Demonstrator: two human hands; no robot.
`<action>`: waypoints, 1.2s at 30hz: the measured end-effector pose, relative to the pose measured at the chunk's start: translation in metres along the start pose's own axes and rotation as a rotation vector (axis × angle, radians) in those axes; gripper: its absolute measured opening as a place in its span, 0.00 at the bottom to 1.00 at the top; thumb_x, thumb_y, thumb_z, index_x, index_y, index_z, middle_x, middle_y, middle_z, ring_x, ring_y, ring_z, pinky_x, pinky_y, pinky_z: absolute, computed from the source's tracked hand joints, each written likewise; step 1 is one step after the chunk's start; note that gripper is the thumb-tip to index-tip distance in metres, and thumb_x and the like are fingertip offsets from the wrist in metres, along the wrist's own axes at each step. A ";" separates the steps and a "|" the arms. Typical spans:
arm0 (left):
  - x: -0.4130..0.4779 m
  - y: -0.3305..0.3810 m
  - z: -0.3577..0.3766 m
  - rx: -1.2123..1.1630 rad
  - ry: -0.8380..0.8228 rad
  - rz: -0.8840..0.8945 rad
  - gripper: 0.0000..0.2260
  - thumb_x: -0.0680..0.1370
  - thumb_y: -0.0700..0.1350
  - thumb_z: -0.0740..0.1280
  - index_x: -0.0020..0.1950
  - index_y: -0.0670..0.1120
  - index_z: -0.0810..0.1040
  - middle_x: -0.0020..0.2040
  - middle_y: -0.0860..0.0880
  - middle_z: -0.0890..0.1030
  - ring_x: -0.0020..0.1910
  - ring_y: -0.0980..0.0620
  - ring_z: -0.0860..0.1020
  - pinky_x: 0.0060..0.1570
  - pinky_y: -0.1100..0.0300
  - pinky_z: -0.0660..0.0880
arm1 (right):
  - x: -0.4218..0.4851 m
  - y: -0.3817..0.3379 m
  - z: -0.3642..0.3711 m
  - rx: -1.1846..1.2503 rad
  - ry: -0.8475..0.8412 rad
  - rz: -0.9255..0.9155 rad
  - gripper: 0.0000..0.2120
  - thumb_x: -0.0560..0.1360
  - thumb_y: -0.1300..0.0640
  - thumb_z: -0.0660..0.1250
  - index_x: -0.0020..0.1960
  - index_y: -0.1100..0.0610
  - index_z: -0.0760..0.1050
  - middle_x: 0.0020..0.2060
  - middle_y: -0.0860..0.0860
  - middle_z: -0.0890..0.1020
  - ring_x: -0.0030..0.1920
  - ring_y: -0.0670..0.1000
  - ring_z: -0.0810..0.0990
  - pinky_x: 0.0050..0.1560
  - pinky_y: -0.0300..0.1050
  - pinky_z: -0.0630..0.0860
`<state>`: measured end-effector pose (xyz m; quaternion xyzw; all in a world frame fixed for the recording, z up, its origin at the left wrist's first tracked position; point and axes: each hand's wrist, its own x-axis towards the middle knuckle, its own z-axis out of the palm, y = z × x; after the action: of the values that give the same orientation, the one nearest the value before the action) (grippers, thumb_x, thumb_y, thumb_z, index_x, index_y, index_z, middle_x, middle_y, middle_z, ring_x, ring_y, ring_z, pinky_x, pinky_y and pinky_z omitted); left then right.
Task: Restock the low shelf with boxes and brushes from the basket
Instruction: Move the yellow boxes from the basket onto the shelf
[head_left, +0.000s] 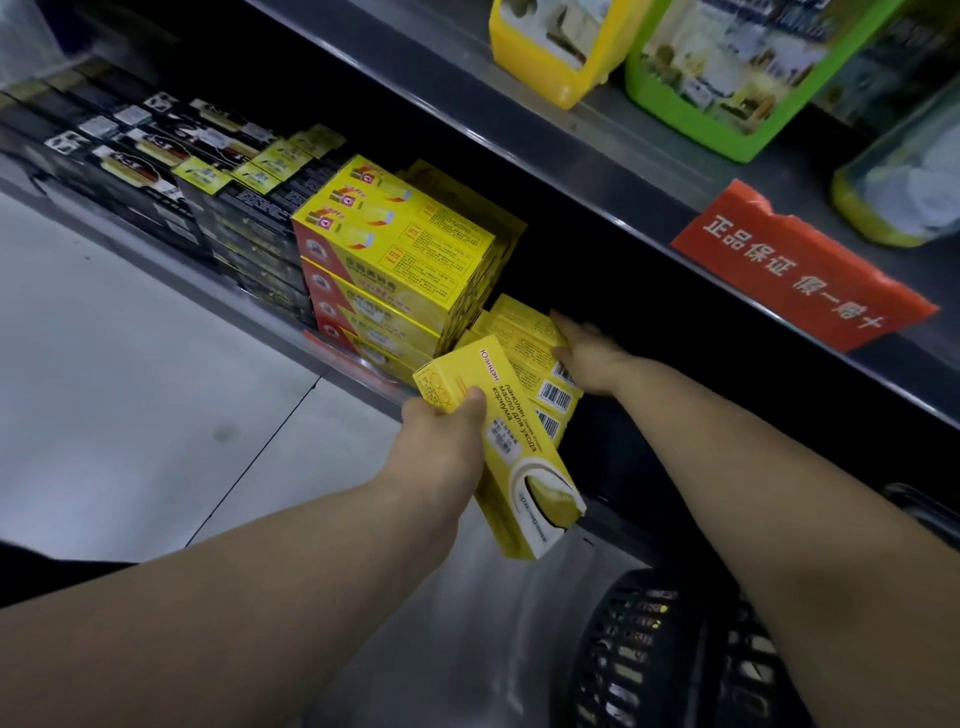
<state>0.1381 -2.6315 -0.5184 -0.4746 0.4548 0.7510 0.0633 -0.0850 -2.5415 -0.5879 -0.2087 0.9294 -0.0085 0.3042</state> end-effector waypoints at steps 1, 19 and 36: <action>0.000 0.000 0.001 -0.013 -0.010 0.003 0.19 0.79 0.55 0.60 0.65 0.45 0.67 0.59 0.45 0.77 0.58 0.44 0.75 0.62 0.45 0.70 | 0.001 0.000 0.002 0.005 0.006 0.004 0.28 0.82 0.54 0.53 0.77 0.47 0.44 0.75 0.56 0.56 0.72 0.60 0.60 0.70 0.55 0.62; -0.015 0.011 0.007 -0.086 -0.002 0.109 0.11 0.81 0.47 0.60 0.61 0.44 0.73 0.52 0.47 0.82 0.50 0.48 0.80 0.61 0.47 0.73 | -0.042 -0.008 -0.030 0.195 -0.081 -0.132 0.17 0.79 0.57 0.58 0.68 0.54 0.70 0.68 0.54 0.70 0.65 0.53 0.71 0.63 0.44 0.68; -0.019 0.024 0.017 0.357 -0.110 0.320 0.17 0.79 0.44 0.61 0.68 0.47 0.67 0.36 0.54 0.70 0.30 0.59 0.68 0.19 0.74 0.63 | -0.092 0.010 -0.062 0.540 0.128 -0.083 0.27 0.75 0.60 0.67 0.71 0.56 0.63 0.60 0.51 0.73 0.52 0.47 0.75 0.50 0.38 0.72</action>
<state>0.1248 -2.6262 -0.4861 -0.3361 0.6456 0.6838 0.0511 -0.0566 -2.5033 -0.4872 -0.1573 0.9014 -0.2816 0.2888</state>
